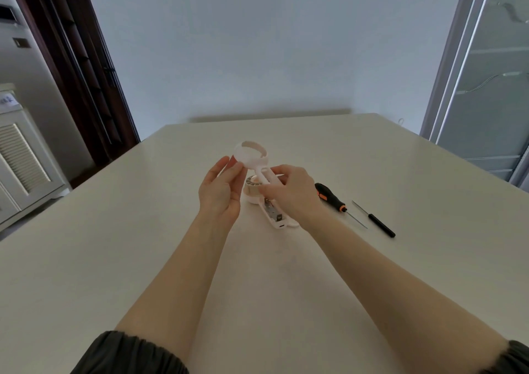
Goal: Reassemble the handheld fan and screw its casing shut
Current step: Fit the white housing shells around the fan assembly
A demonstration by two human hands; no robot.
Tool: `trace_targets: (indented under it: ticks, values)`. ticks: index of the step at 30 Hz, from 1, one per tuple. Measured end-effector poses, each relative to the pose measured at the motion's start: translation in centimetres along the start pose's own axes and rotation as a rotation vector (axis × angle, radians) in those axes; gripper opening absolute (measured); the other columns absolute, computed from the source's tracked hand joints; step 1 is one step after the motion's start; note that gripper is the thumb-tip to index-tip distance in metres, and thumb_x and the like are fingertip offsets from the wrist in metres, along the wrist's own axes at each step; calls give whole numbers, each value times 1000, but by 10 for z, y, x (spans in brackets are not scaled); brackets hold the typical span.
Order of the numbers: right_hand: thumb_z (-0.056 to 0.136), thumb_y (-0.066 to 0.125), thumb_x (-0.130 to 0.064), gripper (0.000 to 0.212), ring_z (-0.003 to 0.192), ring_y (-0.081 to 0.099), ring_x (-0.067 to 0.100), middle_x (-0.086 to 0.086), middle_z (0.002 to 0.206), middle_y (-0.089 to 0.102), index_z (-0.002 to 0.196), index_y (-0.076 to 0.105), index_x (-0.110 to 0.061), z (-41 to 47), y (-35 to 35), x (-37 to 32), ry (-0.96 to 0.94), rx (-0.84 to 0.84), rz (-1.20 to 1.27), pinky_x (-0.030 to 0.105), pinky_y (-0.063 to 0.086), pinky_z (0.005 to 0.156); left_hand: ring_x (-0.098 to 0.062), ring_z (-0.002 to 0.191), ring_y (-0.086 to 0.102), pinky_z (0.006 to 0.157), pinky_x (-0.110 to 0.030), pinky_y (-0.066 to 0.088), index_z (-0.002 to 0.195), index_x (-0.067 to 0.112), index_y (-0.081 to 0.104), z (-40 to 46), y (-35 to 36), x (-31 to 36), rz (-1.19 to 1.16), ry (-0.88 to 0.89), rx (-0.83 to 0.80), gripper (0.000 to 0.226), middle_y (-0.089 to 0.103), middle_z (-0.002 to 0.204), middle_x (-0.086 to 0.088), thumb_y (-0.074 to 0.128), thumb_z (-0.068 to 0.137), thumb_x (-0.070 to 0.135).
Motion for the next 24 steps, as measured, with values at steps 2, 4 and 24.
trace_targets:
  ticks: [2,4,24]
  values:
    - [73,72,-23,30,70,58,9,-3,83,63,101,65,-17,1,-4,1,-17,35,-50,15,37,54,-17,91,63,90,-27,52,98,7,59,3,-5,-1,172,16,30,19,64,99,-8,55,89,-9]
    - [76,66,-16,20,73,56,15,1,84,63,96,66,-10,1,-6,2,-31,64,-141,14,36,51,-16,95,56,94,-28,47,107,9,61,6,-13,-3,408,27,78,19,61,101,-3,51,93,-1]
    - [89,54,-13,24,92,57,20,2,98,59,111,60,-13,-5,10,-4,-153,38,-393,25,38,70,-23,97,58,82,-32,45,141,7,36,18,-19,-35,525,-182,-2,57,53,134,-18,29,100,47]
Point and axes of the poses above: each hand's wrist, its own z-axis towards the middle knuckle, its own y-axis out of the palm, x = y × z, the point moved 9 cm from there along z, towards the middle knuckle
